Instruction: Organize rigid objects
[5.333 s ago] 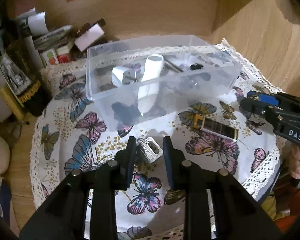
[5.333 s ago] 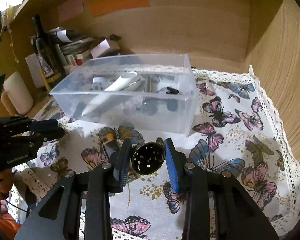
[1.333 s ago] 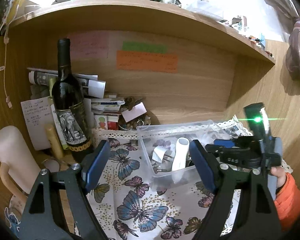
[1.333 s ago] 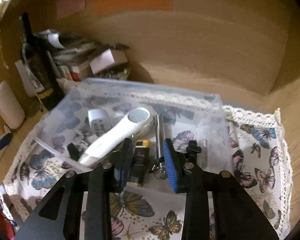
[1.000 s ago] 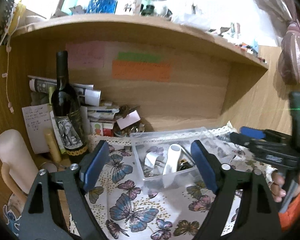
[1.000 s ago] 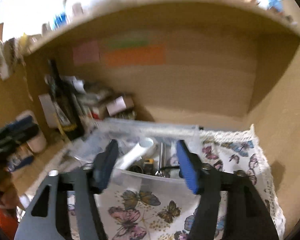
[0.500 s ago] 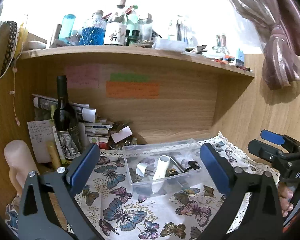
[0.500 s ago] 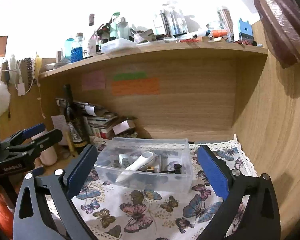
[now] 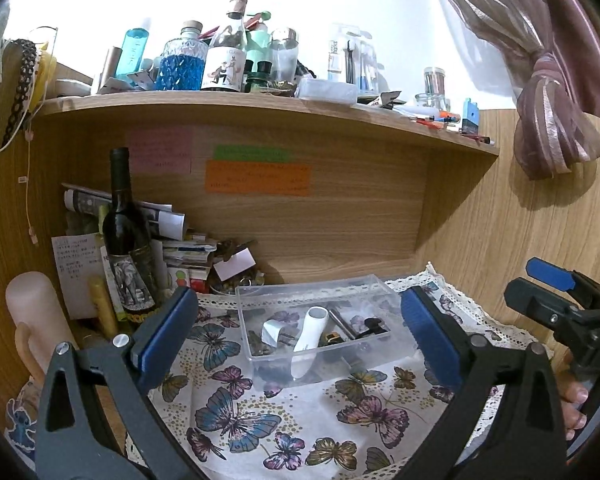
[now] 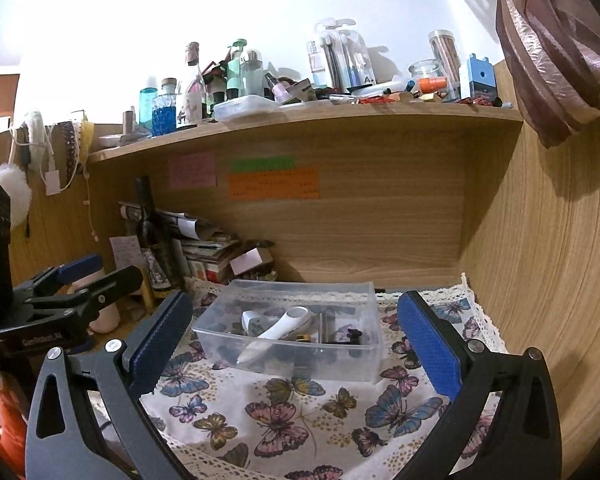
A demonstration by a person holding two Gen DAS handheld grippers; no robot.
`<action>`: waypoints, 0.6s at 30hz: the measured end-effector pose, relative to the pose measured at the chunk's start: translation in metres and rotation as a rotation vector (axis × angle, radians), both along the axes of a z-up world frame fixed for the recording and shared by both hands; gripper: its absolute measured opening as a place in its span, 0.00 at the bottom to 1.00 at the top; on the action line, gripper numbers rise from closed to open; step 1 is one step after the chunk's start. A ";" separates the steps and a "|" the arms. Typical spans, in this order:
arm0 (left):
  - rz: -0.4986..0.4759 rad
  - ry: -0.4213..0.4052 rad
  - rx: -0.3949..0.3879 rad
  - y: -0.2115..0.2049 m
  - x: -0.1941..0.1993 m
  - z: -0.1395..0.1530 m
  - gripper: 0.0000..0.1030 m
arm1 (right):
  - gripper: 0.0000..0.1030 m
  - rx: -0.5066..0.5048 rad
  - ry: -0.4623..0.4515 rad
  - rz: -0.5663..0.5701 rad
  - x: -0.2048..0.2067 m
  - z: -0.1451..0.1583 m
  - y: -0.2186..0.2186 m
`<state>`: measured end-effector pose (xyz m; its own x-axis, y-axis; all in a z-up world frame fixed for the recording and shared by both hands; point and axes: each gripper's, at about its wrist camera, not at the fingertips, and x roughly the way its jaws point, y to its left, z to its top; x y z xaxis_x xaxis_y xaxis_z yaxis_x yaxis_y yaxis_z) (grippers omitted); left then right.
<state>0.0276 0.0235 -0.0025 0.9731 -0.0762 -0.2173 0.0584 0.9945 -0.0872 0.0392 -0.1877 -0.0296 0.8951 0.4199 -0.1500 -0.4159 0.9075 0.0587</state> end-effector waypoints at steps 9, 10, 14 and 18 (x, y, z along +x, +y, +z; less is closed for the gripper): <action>-0.007 0.004 -0.003 -0.001 -0.001 -0.001 1.00 | 1.00 -0.002 0.004 -0.016 -0.001 0.000 -0.001; -0.007 0.005 -0.003 -0.002 -0.001 -0.001 1.00 | 1.00 -0.002 0.002 -0.017 -0.001 0.000 -0.001; -0.010 0.004 -0.001 -0.003 -0.002 -0.001 1.00 | 1.00 0.000 -0.003 -0.017 -0.003 0.000 -0.001; -0.012 -0.001 0.002 -0.005 -0.004 -0.001 1.00 | 1.00 0.001 -0.006 -0.018 -0.005 0.001 -0.001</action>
